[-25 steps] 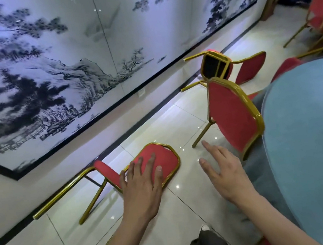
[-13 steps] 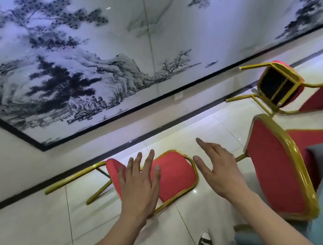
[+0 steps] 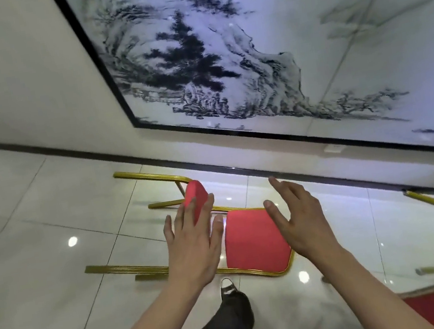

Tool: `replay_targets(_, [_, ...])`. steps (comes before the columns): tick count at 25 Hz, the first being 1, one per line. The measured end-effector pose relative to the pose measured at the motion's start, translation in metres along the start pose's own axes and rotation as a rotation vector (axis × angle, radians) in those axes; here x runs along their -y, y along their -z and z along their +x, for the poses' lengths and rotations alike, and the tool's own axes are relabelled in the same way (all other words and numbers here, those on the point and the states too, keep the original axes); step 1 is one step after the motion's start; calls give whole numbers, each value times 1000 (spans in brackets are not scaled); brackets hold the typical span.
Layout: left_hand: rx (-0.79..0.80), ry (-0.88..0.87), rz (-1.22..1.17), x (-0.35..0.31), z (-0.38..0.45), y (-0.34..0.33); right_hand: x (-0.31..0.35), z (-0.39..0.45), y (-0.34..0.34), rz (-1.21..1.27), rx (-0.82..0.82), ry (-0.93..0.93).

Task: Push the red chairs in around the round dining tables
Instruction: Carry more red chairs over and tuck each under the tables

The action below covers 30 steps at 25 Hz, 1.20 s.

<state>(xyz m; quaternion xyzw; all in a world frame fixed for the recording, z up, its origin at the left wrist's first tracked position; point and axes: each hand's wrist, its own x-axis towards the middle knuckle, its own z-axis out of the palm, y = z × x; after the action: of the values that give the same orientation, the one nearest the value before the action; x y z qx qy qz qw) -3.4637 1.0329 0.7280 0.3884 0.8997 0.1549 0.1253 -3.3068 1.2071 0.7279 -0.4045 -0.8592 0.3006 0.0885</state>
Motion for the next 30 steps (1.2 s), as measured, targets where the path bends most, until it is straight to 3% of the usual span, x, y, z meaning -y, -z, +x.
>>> replay_targets(17, [-170,363,-120,-44,115,-8,9,197,19,-183,191,435])
replay_targets(25, [-289,711,-124,-147,128,-54,-45,284,49,-193,478,729])
replay_targets(30, [-359,978,-171,-197,102,-87,-72,297,57,-237,624,883])
